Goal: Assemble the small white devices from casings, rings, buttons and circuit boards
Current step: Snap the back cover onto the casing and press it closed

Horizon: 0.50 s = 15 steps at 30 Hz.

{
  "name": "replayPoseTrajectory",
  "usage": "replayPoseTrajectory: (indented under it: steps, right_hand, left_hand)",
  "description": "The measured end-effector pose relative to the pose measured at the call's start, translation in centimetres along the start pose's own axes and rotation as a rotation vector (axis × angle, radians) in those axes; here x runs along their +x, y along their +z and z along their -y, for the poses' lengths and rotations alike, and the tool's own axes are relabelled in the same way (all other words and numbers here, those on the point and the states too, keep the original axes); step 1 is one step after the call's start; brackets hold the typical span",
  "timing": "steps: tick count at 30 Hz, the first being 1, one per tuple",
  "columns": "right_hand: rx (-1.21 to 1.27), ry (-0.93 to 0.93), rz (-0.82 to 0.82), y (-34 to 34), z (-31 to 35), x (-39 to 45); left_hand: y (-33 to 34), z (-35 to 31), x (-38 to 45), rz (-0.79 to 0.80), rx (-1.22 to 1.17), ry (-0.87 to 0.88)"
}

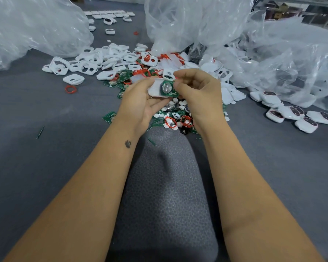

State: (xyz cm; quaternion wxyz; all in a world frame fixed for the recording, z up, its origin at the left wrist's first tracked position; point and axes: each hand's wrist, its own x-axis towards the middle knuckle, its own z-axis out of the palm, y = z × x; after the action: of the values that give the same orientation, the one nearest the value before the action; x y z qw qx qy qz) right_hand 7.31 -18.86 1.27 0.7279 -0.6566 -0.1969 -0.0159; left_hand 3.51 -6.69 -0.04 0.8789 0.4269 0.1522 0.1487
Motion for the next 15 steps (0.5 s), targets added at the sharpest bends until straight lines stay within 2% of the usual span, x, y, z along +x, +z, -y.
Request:
replayPoseTrajectory:
  steps: [8,15]
  right_hand:
    - [-0.066,0.011,-0.022,0.52,0.32,-0.31]
    - [-0.129,-0.010,-0.066,0.57,0.30,-0.32]
  left_hand:
    - [0.24,0.25,-0.08,0.091,0.010,-0.052]
    - [0.40,0.49,-0.07,0.091,0.072,-0.042]
